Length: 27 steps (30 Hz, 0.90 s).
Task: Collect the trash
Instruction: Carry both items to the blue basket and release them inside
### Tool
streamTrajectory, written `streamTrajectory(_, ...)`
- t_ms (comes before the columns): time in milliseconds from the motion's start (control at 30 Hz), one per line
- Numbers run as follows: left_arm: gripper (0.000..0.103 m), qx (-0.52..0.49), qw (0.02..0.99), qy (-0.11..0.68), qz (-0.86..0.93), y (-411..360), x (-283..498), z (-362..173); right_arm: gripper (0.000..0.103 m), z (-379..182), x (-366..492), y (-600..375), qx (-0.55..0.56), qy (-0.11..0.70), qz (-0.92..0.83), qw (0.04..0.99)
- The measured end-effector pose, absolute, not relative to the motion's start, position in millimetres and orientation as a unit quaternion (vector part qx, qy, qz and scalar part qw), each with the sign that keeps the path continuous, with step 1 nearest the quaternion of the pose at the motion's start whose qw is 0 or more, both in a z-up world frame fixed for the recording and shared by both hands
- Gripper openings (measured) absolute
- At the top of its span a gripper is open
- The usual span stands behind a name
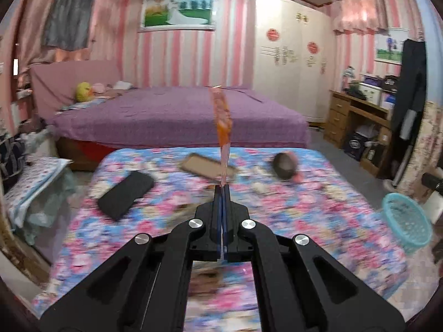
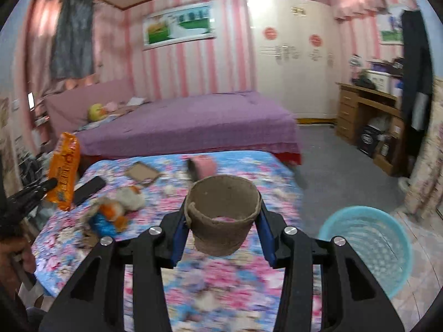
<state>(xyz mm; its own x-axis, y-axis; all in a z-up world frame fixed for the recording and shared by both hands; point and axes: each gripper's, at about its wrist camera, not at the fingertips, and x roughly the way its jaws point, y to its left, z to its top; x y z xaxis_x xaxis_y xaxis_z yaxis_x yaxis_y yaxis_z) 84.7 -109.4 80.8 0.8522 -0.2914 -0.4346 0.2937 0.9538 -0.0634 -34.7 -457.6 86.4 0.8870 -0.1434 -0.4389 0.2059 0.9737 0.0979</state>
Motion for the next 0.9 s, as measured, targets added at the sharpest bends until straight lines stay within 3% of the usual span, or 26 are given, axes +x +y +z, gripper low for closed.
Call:
streamTrajectory(367,0.000,0.014,0.923,0.244,-0.296,-298,56,96,0.044,91,-76,-555,0.053,0.217,-0.176,0.959)
streamTrajectory(900,0.000,0.039,0.830,0.304,-0.466,-507,32,42,0.044,50,-101,-675,0.079,0.251,-0.247,0.933)
